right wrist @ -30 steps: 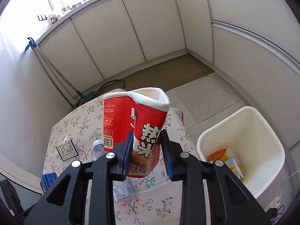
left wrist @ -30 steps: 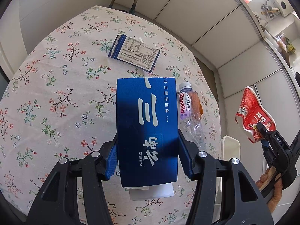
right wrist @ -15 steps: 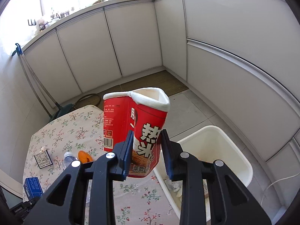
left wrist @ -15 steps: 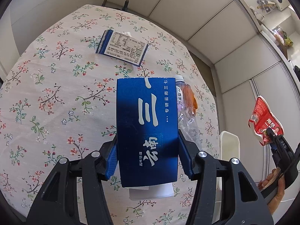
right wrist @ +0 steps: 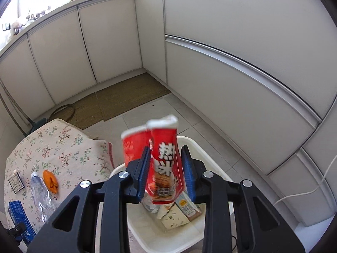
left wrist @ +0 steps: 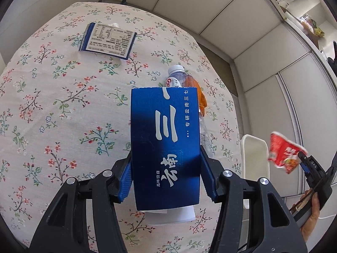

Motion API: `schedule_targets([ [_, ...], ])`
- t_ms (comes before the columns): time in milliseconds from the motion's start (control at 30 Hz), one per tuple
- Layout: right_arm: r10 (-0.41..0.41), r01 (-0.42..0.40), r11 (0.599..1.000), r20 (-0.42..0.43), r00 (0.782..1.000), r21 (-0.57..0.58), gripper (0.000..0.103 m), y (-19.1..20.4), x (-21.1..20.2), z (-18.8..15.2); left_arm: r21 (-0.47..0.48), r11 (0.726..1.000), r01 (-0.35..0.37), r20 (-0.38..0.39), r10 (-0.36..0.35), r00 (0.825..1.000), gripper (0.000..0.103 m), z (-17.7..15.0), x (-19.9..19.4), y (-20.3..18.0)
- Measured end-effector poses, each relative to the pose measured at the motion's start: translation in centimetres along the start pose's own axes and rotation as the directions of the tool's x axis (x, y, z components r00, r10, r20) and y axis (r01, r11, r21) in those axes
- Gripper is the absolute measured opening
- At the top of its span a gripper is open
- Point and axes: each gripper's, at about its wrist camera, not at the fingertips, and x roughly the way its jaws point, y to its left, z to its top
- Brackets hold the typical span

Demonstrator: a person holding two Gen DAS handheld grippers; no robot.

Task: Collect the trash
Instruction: 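Carry the red noodle cup into the bin and open the right gripper while the left holds the box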

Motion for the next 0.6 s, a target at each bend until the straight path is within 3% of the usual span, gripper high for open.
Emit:
schedule_targets([
  [33, -0.012, 0.012, 1.000, -0.001, 1.000, 0.008, 0.056, -0.6, -0.1, 0.1, 0.009, 1.000, 0.002, -0.002, -0.002, 1.000, 0.053, -0.2, 0.2, -0.5],
  [67, -0.019, 0.019, 1.000, 0.004, 1.000, 0.019, 0.065, -1.2, -0.2, 0.1, 0.020, 1.000, 0.005, -0.006, -0.005, 1.000, 0.053, -0.4, 0.5, -1.0],
  [200, -0.053, 0.051, 0.997, 0.042, 0.998, 0.054, 0.084, -3.9, -1.3, 0.5, 0.068, 0.998, 0.015, -0.011, -0.014, 1.000, 0.053, -1.4, 1.5, -3.5],
  [300, -0.072, 0.067, 0.995, 0.057, 0.996, 0.078, 0.090, -5.6, -1.9, 0.9, 0.110, 0.994, 0.022, -0.004, -0.022, 1.000, 0.053, -2.0, 2.0, -5.8],
  [600, -0.091, 0.092, 0.991, -0.011, 0.996, 0.102, 0.091, -11.0, -1.0, 1.1, 0.199, 0.974, 0.105, -0.024, -0.102, 0.994, 0.053, -2.2, 4.3, -15.5],
])
